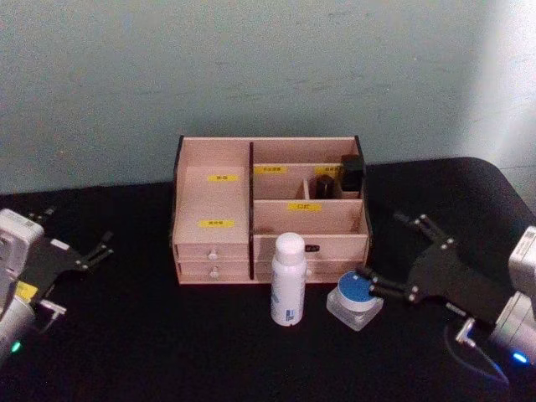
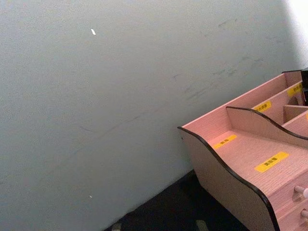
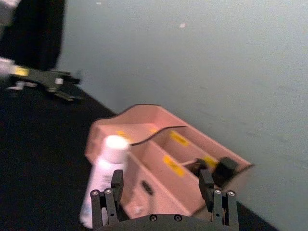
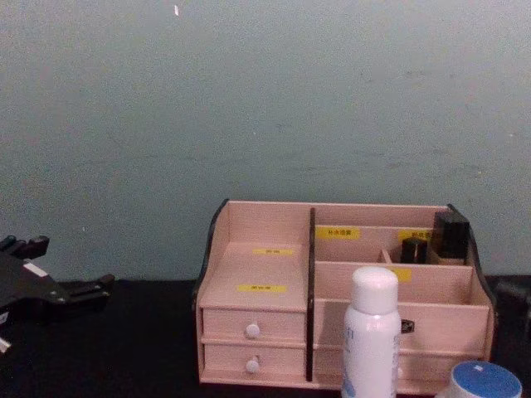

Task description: Pick up the facial cleanser and watermelon frost from the table and place them into the tiered storage box.

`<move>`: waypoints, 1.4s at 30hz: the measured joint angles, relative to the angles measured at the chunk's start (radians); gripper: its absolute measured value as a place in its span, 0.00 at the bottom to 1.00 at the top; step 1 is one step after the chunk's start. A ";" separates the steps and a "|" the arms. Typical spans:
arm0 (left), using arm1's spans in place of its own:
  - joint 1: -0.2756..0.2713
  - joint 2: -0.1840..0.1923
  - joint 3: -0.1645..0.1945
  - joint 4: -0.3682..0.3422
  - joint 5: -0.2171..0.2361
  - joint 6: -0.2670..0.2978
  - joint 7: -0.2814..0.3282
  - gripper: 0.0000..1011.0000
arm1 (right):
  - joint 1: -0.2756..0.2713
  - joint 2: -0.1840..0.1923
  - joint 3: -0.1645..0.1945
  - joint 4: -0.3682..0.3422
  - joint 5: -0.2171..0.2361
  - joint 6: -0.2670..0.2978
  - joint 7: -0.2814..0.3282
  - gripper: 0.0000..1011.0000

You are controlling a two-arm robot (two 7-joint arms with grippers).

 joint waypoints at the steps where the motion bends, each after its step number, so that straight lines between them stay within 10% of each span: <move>1: 0.000 0.000 0.000 0.000 0.000 0.000 0.000 0.99 | 0.000 0.000 0.000 0.000 0.000 0.000 0.000 0.99; 12: 0.000 0.000 0.000 0.000 0.000 0.000 0.000 0.99 | 0.031 -0.029 -0.047 0.044 0.038 0.036 0.149 0.99; 42: 0.000 0.000 0.000 0.000 0.000 0.000 0.000 0.99 | 0.158 -0.178 -0.060 0.226 0.049 0.124 0.280 0.99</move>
